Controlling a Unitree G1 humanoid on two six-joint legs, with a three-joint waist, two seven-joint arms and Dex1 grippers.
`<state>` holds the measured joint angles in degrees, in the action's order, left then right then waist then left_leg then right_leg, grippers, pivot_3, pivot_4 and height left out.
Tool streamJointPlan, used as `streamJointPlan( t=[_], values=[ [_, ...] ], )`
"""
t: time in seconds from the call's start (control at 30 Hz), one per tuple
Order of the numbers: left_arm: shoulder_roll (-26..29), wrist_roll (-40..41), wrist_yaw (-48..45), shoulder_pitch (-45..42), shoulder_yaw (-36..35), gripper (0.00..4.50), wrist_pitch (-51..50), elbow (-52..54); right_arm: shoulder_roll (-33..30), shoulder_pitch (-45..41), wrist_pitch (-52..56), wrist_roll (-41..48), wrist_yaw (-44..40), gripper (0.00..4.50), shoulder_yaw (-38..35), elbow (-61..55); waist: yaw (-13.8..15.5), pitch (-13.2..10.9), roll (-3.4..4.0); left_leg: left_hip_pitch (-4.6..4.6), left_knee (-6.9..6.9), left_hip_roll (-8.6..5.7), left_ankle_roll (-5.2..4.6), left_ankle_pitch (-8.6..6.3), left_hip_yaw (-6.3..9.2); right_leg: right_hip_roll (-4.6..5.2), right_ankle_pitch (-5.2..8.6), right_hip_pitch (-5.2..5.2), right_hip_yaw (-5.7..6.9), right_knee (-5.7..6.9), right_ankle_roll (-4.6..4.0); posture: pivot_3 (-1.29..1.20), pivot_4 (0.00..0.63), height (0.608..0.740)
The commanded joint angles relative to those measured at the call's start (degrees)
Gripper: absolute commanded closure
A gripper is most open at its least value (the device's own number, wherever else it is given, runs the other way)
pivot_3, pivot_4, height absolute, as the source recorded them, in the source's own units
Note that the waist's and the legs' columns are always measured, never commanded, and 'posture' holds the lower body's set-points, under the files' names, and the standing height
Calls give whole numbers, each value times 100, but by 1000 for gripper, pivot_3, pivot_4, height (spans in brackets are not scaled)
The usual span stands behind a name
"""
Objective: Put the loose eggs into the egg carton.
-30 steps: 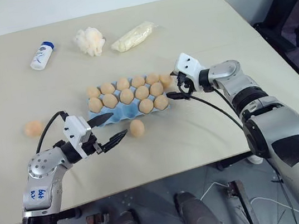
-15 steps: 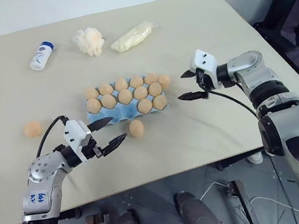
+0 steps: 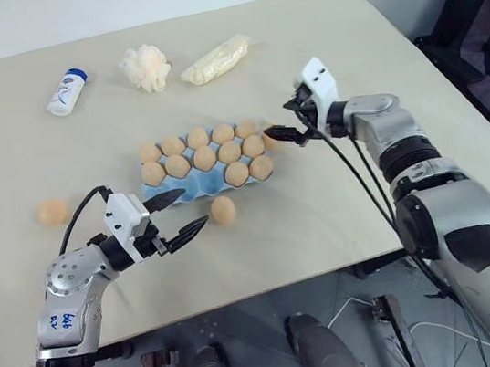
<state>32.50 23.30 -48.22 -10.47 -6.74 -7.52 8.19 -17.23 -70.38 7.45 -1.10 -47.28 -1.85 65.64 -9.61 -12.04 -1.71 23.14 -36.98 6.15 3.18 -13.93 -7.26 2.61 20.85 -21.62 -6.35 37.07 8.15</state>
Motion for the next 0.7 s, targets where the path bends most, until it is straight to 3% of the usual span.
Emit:
streamJointPlan(
  t=[0.03, 0.7],
  values=[
    [-1, 6, 12, -13, -25, 933, 17, 75, 20, 61, -31, 141, 482, 13, -176, -98, 20, 0, 0, 3, 0, 0, 0, 0, 2, 0, 0, 0, 1, -1, 0, 0, 150, 740],
    [-6, 28, 68, 39, -44, 933, -12, 150, 133, 364, -170, 296, 652, 13, -262, 140, -4, 0, 0, 4, 0, 0, 0, 0, 2, -1, 0, 0, 1, -4, 0, 0, 150, 740]
  ],
)
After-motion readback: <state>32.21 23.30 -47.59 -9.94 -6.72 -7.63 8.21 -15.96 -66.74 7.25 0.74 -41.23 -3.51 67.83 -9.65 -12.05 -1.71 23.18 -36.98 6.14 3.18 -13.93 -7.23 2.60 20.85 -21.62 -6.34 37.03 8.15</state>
